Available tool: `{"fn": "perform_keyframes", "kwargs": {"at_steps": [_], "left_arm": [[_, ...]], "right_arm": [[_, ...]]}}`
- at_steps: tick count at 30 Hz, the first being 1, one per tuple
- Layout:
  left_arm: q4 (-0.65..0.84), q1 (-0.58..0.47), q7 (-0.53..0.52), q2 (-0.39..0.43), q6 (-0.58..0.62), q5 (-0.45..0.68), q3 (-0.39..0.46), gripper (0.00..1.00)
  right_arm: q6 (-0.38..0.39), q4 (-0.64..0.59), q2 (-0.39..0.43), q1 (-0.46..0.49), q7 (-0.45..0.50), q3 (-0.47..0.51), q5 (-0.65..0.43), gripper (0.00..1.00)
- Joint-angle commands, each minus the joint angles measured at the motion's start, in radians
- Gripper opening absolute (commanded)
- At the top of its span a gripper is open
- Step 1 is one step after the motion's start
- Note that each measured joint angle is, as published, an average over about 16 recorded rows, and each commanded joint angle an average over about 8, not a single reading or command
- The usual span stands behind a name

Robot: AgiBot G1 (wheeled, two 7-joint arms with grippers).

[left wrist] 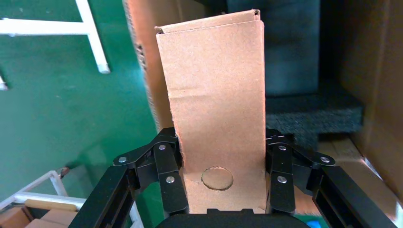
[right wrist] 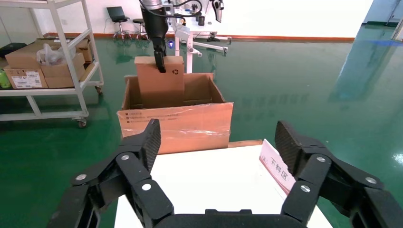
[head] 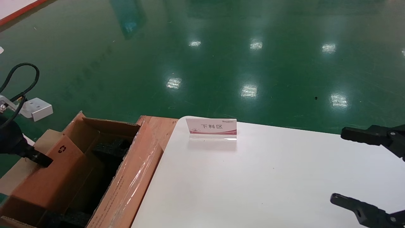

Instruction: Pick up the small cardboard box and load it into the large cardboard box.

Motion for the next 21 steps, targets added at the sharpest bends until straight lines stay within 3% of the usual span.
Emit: {"fn": "perform_keyframes", "kwargs": {"at_steps": [1,21], "left_arm": [[0.005,0.011,-0.006,0.0,-0.019,0.014,0.003,0.0],[0.073,0.141,-0.033,0.023,-0.141,0.034,0.019,0.0]], "right_arm": [[0.0,0.0,0.0,0.0,0.0,0.0,0.0,1.0],[0.0,0.0,0.0,0.0,-0.001,-0.001,0.001,1.0]]}}
